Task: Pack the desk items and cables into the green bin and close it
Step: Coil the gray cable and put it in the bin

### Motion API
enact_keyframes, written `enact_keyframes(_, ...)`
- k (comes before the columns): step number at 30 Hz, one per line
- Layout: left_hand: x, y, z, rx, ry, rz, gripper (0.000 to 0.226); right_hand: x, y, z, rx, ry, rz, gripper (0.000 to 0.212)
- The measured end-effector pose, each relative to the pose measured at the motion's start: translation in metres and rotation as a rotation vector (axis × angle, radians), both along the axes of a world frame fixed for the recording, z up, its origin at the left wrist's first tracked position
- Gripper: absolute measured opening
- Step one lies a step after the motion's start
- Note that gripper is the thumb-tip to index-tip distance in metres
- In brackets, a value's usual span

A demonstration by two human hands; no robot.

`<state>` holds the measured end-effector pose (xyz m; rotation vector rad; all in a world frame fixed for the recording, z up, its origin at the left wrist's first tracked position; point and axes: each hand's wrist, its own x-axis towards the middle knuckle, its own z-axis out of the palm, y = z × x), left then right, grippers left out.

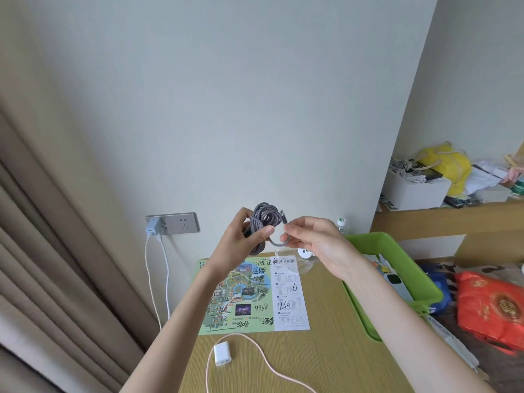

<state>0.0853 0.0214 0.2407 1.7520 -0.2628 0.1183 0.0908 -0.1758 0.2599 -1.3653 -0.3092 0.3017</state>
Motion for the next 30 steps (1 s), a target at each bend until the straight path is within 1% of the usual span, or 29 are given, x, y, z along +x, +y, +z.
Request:
enact_keyframes(4, -0.005, -0.004, 0.000, 0.039, -0.011, -0.091, 0.039, 0.001, -0.006, 0.011, -0.240, -0.047, -0.041, 0.016)
enact_keyframes(7, -0.005, -0.010, 0.000, 0.062, -0.042, -0.134, 0.035, 0.001, -0.011, 0.016, -0.339, -0.060, -0.104, 0.009)
enact_keyframes(10, -0.005, -0.017, 0.000, 0.151, -0.096, -0.135, 0.037, -0.003, -0.015, 0.015, -0.326, -0.050, -0.167, 0.008)
enact_keyframes(13, -0.007, -0.025, 0.003, 0.339, -0.209, -0.098, 0.043, -0.010, -0.017, 0.009, -0.275, -0.044, -0.258, 0.006)
enact_keyframes(16, -0.012, -0.036, 0.003, 0.437, -0.274, -0.097, 0.044, -0.018, -0.019, 0.002, -0.244, -0.050, -0.409, 0.012)
enact_keyframes(20, -0.019, -0.055, -0.007, 0.435, -0.247, -0.163, 0.049, -0.028, -0.026, -0.011, -0.239, -0.058, -0.648, 0.031)
enact_keyframes(23, -0.023, -0.071, -0.014, 0.447, -0.251, -0.174, 0.051, -0.034, -0.032, -0.021, -0.227, -0.083, -0.766, 0.031)
enact_keyframes(25, -0.024, -0.082, -0.019, 0.463, -0.248, -0.159, 0.046, -0.036, -0.039, -0.028, -0.236, -0.076, -0.779, 0.025)
enact_keyframes(28, -0.025, -0.096, -0.025, 0.487, -0.236, -0.121, 0.037, -0.039, -0.058, -0.031, -0.233, -0.048, -0.703, 0.018)
enact_keyframes(30, -0.024, -0.105, -0.028, 0.415, -0.183, -0.115, 0.027, -0.039, -0.072, -0.032, -0.246, -0.063, -0.697, 0.013)
